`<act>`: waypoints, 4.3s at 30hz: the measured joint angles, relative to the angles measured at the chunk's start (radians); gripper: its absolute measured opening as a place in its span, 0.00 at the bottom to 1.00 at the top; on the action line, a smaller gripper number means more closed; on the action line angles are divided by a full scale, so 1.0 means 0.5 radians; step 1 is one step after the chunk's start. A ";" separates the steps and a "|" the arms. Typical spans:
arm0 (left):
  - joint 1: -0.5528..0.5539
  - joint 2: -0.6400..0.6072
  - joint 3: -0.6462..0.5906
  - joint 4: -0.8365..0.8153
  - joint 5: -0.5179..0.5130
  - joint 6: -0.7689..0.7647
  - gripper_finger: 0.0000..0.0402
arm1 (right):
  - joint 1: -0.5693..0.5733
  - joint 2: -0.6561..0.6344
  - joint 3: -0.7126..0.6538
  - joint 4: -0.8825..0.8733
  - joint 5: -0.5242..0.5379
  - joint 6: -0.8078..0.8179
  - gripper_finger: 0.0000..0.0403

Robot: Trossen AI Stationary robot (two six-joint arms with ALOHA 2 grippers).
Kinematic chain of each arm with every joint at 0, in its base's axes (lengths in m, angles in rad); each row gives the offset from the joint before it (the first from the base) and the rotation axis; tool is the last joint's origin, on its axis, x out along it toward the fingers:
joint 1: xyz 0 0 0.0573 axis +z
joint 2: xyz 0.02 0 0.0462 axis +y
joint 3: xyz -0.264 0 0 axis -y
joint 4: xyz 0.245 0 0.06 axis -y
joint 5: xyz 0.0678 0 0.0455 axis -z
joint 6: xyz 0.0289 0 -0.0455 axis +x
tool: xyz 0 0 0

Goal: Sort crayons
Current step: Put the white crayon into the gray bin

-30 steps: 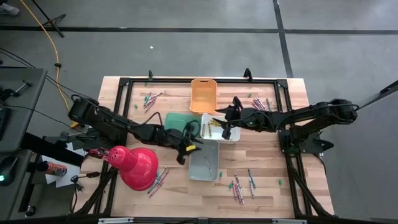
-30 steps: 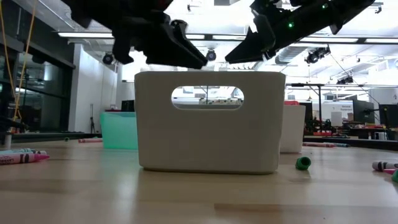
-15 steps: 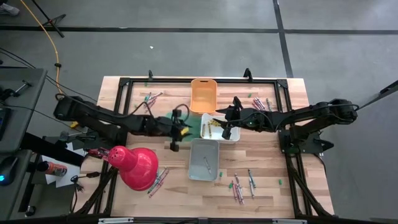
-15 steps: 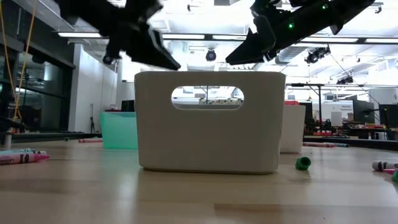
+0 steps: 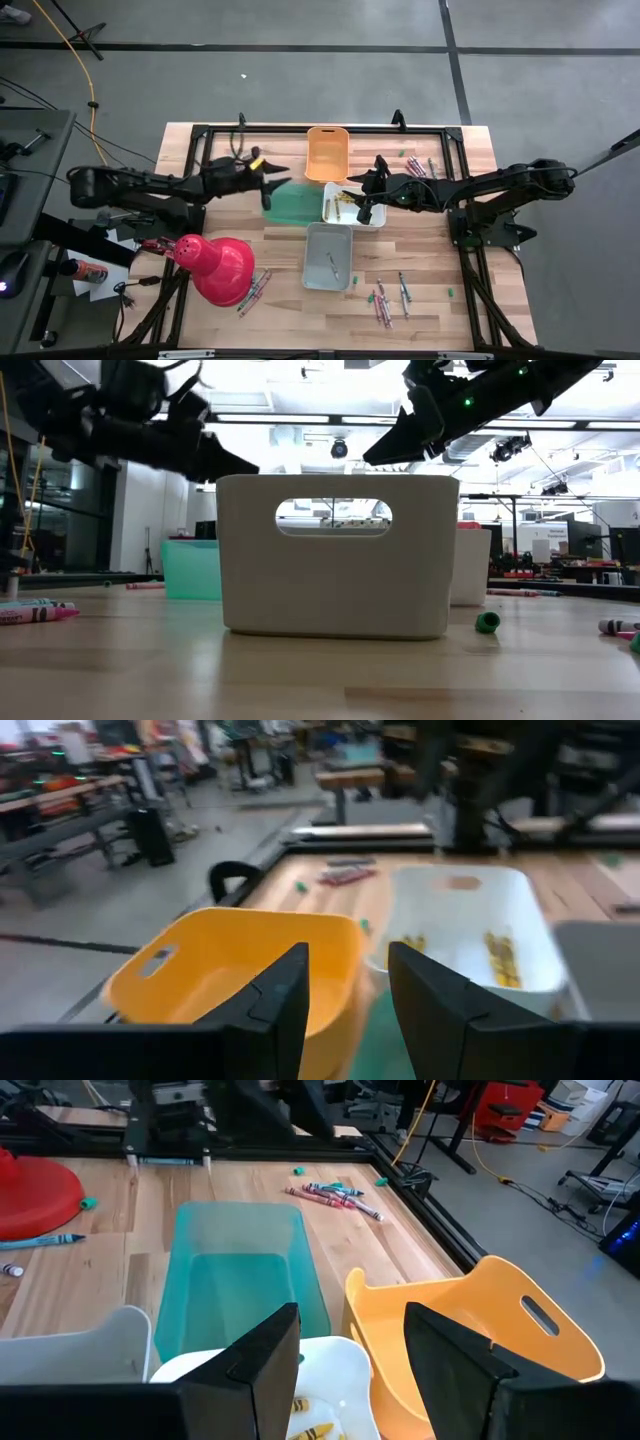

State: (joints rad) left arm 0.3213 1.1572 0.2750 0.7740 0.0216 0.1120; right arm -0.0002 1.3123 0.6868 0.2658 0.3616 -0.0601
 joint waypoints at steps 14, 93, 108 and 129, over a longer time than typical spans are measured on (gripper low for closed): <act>0.093 0.000 -0.054 0.095 0.006 -0.113 0.31 | -0.828 0.012 0.000 -0.904 0.467 0.987 0.44; 0.099 0.000 -0.004 0.078 0.117 -0.220 0.31 | -1.630 0.814 0.277 -1.834 0.133 0.923 0.02; 0.099 -0.034 -0.002 0.080 0.116 -0.184 0.31 | -1.594 0.354 0.320 -1.961 0.256 0.805 0.00; 0.099 -0.043 -0.003 0.081 0.116 -0.215 0.31 | -0.390 -0.583 -0.618 0.605 -0.370 0.628 0.00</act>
State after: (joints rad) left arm 0.3708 1.1355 0.2735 0.8143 0.0795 0.0044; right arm -0.1952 1.0210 0.3781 0.5684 0.1768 0.2540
